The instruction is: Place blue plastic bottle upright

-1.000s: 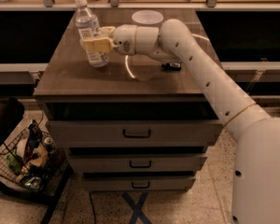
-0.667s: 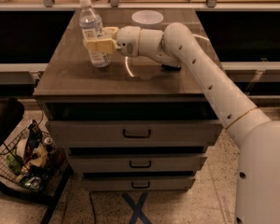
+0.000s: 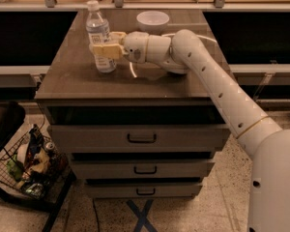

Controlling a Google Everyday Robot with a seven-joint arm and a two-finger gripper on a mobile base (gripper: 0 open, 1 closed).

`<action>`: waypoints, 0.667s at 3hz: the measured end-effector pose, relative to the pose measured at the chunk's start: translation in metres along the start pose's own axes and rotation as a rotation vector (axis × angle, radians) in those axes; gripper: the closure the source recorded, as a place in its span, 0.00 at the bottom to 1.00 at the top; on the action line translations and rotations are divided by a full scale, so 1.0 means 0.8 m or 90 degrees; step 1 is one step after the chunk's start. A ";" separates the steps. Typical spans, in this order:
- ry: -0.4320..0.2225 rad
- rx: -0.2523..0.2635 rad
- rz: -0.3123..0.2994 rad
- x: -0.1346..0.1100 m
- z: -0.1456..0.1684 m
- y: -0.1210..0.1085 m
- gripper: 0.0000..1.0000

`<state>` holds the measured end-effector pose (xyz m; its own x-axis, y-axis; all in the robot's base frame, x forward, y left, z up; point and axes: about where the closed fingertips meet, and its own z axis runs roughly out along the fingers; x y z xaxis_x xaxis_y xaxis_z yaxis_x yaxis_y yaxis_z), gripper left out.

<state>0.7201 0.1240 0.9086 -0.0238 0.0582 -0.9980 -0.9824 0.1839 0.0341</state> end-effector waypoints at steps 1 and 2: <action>-0.008 0.004 0.008 0.009 -0.005 -0.001 1.00; -0.009 0.005 0.012 0.013 -0.006 -0.002 1.00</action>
Offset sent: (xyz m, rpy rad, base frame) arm 0.0019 -0.0160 -0.0276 0.0236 0.0399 -0.0270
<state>0.7202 0.1194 0.8977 -0.0392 0.0748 -0.9964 -0.9802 0.1907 0.0529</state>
